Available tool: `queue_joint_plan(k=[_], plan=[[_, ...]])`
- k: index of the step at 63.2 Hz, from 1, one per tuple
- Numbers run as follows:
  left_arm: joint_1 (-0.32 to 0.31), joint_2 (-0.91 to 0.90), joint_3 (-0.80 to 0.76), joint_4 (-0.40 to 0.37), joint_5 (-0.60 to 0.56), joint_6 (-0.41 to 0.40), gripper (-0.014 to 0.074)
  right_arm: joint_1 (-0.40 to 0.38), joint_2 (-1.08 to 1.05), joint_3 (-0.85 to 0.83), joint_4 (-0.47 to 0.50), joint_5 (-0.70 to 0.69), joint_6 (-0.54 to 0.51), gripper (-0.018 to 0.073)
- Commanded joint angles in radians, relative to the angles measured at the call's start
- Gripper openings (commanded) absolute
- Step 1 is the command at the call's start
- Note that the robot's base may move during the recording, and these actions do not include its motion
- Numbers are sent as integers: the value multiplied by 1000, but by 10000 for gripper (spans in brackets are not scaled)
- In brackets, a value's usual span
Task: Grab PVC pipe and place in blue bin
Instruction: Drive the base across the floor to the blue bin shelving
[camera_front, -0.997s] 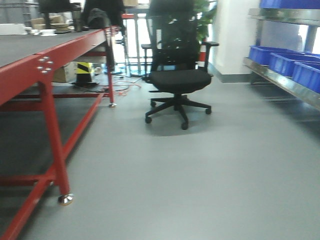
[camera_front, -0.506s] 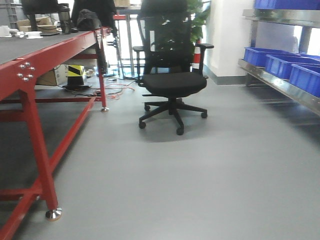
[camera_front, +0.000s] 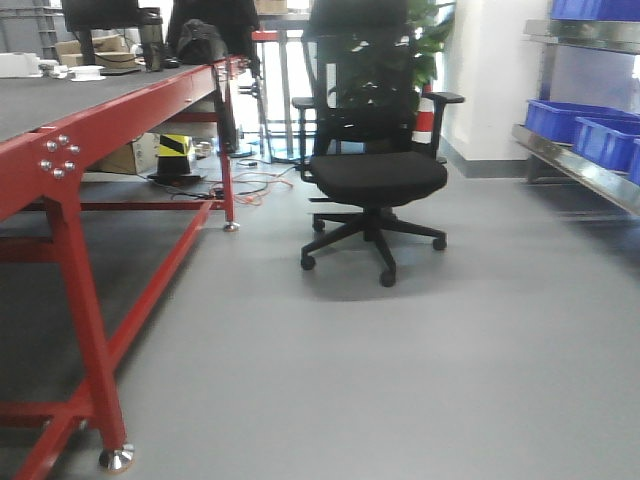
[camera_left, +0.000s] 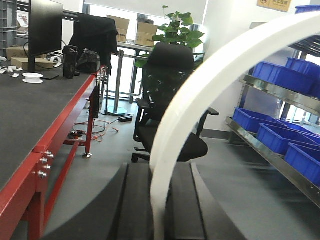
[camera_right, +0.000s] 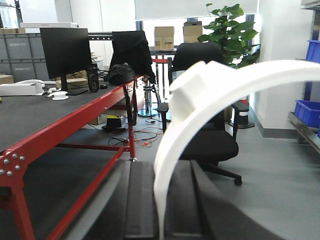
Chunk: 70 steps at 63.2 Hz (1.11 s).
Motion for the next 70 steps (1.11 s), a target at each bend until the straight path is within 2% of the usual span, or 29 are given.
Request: queue_joint_plan(k=[1,70], plan=[[-1,-5,-1,3,-31,-4,-111,-6,-5,1,-11,-18,-5,-162],[-1,-5,-1,3,-33,-4,-111,-6,-5,1,-11,-18,-5,-162]])
